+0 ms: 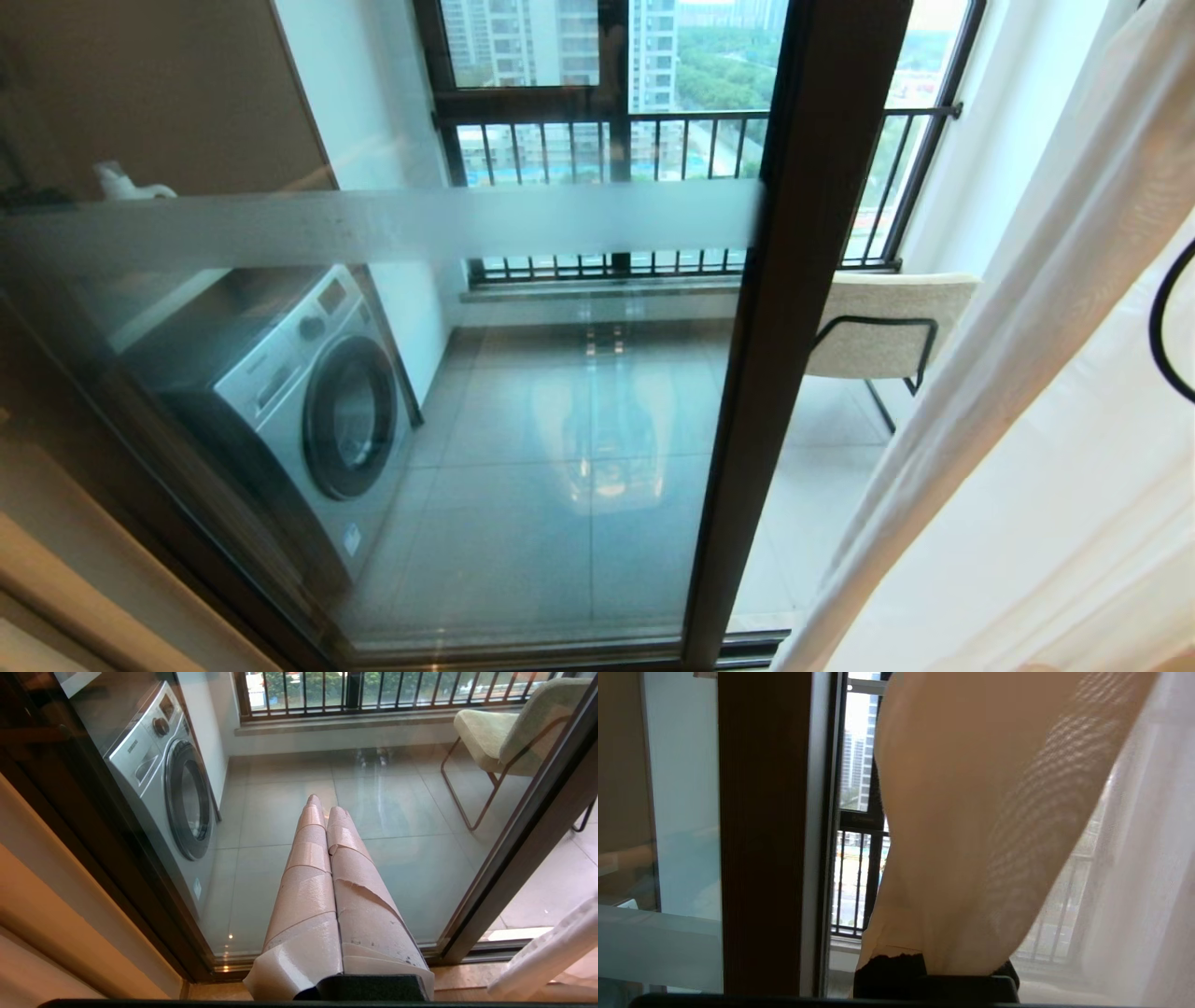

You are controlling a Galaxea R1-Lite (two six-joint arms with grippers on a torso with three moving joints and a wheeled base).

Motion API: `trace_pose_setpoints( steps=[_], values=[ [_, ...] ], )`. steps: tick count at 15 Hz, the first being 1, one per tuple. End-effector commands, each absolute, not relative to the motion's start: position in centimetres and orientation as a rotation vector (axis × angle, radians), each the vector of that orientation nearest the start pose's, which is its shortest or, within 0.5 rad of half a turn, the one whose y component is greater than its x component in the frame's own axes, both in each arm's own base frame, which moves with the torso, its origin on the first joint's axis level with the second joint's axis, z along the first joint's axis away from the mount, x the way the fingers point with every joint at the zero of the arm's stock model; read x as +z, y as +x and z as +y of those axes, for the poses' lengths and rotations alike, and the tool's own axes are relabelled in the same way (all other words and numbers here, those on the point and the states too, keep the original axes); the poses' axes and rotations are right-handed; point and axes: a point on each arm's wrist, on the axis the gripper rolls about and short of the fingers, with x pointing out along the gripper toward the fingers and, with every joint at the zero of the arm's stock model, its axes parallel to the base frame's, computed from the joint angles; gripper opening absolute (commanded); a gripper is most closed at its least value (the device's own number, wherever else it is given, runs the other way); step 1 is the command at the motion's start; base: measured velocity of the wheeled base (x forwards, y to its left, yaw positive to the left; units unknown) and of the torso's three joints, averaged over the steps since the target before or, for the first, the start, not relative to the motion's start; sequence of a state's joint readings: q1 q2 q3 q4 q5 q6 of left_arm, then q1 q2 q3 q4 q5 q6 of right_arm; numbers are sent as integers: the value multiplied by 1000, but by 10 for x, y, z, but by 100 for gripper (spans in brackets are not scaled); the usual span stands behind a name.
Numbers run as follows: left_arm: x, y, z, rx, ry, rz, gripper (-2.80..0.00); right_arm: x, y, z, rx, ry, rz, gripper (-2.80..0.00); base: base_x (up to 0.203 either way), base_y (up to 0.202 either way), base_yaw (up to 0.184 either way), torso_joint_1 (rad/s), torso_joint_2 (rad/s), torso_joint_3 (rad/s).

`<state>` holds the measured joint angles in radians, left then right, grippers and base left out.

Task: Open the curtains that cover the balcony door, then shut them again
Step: Close the inner curtains on both sides

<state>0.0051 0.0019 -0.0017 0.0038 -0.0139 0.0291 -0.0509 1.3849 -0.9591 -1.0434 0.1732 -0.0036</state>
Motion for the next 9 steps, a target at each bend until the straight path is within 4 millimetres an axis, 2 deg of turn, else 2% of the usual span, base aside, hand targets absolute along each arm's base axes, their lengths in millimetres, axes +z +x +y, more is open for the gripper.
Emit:
trace_pose_setpoints(
  steps=[1,9],
  values=[
    [75,-23,0,-9,29,4,-280,351,218,-7,129,-78,-622,-280,0,0,0,0,0,0],
    [76,-23,0,-9,29,3,-280,349,219,-6,132,-103,-614,-280,0,0,0,0,0,0]
  ],
)
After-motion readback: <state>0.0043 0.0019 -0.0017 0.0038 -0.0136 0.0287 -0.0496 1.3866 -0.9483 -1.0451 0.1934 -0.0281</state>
